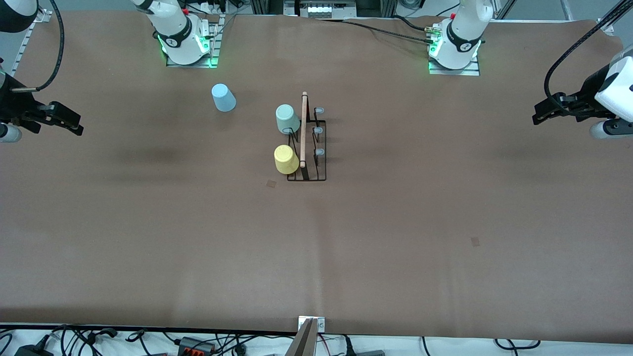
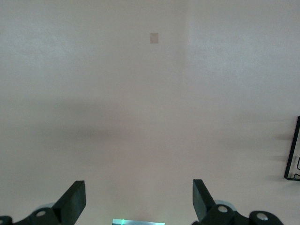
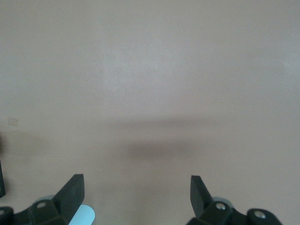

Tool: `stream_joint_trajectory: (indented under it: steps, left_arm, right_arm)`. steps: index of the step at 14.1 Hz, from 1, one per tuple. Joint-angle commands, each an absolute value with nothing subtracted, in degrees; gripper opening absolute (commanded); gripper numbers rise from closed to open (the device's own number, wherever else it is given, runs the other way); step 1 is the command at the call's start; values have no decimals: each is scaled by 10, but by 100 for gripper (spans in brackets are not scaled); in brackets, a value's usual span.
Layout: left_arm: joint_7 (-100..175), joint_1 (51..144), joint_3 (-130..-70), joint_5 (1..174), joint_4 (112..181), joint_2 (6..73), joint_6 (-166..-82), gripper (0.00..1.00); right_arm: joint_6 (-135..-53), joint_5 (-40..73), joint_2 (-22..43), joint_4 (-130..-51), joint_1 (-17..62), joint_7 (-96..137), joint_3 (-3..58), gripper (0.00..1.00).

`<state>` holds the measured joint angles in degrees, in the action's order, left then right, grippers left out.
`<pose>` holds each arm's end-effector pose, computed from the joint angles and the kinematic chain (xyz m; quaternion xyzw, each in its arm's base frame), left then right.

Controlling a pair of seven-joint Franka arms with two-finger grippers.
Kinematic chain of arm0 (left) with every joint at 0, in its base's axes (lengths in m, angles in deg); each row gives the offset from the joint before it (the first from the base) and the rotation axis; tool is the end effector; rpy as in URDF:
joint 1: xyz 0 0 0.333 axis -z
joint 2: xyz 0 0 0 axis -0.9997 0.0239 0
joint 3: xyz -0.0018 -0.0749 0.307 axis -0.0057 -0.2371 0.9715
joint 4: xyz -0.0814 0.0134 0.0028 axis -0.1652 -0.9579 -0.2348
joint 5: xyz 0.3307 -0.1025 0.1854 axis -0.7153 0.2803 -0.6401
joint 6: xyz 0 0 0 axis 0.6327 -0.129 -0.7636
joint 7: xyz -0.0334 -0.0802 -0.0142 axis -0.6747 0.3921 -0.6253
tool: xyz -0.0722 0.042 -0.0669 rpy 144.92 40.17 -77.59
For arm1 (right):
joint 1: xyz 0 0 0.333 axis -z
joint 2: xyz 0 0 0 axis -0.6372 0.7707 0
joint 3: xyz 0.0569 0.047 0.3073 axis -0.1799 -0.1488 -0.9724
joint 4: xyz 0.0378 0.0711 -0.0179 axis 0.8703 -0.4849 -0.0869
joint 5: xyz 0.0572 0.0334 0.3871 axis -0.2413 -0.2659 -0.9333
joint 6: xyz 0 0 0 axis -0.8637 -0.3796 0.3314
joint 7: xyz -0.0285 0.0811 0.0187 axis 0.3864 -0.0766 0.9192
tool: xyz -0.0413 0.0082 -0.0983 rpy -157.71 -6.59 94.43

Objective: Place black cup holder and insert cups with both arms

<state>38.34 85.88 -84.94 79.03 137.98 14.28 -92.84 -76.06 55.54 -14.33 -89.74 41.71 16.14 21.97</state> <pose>0.5487 -0.0042 0.6040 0.9977 0.0447 -0.0503 0.0018 0.5577 -0.0255 0.5807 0.9997 -0.0140 0.0056 0.0187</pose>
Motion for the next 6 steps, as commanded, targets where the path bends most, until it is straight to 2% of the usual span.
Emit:
stream_joint_trajectory:
  steps: [1,6]
  left_arm:
    - [379,859,-851,789,1377,137,-919,100]
    - [380,859,-851,788,1377,137,-920,100]
  right_arm:
    - [-752,545,-161,-909,417,170,222,100]
    - [-743,544,-161,-911,416,171,222,100]
